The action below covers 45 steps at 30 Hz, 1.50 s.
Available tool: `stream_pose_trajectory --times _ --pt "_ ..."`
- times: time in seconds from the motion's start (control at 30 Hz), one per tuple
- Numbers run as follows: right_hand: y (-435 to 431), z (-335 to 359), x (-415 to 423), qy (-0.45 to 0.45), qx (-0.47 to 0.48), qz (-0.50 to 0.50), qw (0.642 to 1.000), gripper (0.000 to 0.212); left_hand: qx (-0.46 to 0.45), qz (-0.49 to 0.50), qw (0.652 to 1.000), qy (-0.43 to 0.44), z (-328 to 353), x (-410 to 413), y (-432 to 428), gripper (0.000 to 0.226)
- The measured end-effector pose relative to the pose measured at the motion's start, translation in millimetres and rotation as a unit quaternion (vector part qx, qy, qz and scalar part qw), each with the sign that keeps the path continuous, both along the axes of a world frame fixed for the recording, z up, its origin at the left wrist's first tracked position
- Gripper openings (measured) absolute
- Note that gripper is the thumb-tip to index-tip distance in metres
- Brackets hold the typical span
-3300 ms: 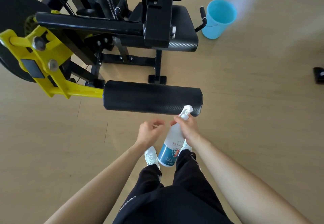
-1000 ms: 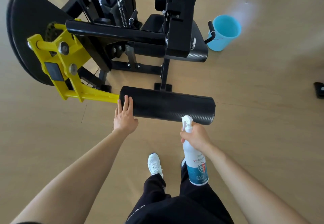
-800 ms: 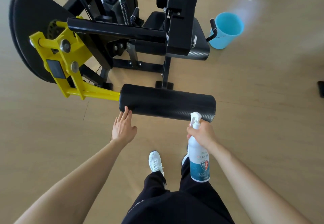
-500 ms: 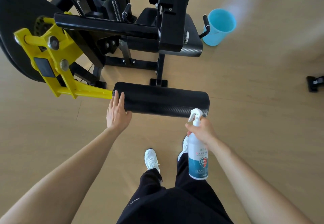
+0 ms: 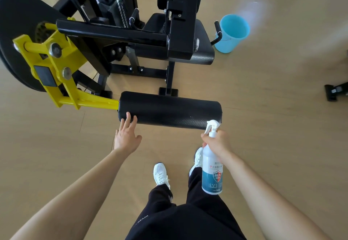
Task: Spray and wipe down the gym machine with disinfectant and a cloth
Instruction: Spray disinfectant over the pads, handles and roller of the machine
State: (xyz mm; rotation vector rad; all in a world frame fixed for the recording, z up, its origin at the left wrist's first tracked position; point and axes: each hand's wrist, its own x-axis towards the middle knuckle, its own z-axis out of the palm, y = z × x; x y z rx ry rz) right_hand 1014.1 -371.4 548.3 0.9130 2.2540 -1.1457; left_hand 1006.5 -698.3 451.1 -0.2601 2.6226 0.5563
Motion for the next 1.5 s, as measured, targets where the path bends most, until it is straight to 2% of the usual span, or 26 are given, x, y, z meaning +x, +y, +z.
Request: stream_pose_trajectory --times 0.1,0.3,0.5,0.67,0.77,0.87,0.93,1.07,1.13,1.2,1.27,1.33,1.5 --pt "-10 0 -1 -0.008 0.015 0.037 0.999 0.017 0.026 0.037 0.999 -0.015 0 13 0 0.075" --pt "-42 0 -7 -0.006 0.017 0.153 0.988 0.023 0.037 0.097 0.994 0.043 8 6 -11 0.074" --pt "-79 3 -18 0.007 0.001 0.193 0.981 0.022 0.034 0.05 0.995 0.076 16 -28 -20 0.083" --pt "-96 3 -22 0.013 0.039 0.224 0.974 0.022 0.031 0.033 0.999 0.006 14 -25 -12 0.079" --pt "-98 5 -22 0.027 0.042 0.208 0.977 0.022 0.002 0.01 1.0 -0.029 10 -12 -13 0.079" --pt "-91 7 -23 0.035 0.036 0.18 0.982 0.022 0.008 0.039 0.988 -0.148 7 5 -15 0.071" --pt "-81 6 -23 0.038 0.035 0.162 0.985 0.022 0.017 0.063 0.981 -0.183 3 20 -14 0.069" --pt "-55 6 -19 0.023 0.049 0.165 0.985 0.033 0.045 0.111 0.992 -0.039 8 20 -6 0.056" --pt "-44 6 -18 0.002 0.033 0.178 0.984 0.036 0.054 0.102 0.992 0.04 15 6 -1 0.06" --pt "-36 7 -18 -0.01 -0.01 0.163 0.986 0.035 0.055 0.087 0.991 0.082 21 -12 1 0.066" --pt "-32 7 -19 -0.021 -0.051 0.131 0.99 0.031 0.055 0.051 0.993 0.088 23 -27 4 0.072" --pt "-29 4 -19 -0.032 -0.067 0.1 0.992 0.031 0.047 0.004 0.997 0.055 20 -34 6 0.076" --pt "-36 -5 -21 -0.038 -0.043 0.065 0.996 0.038 0.007 -0.038 0.999 0.002 14 -27 9 0.084"
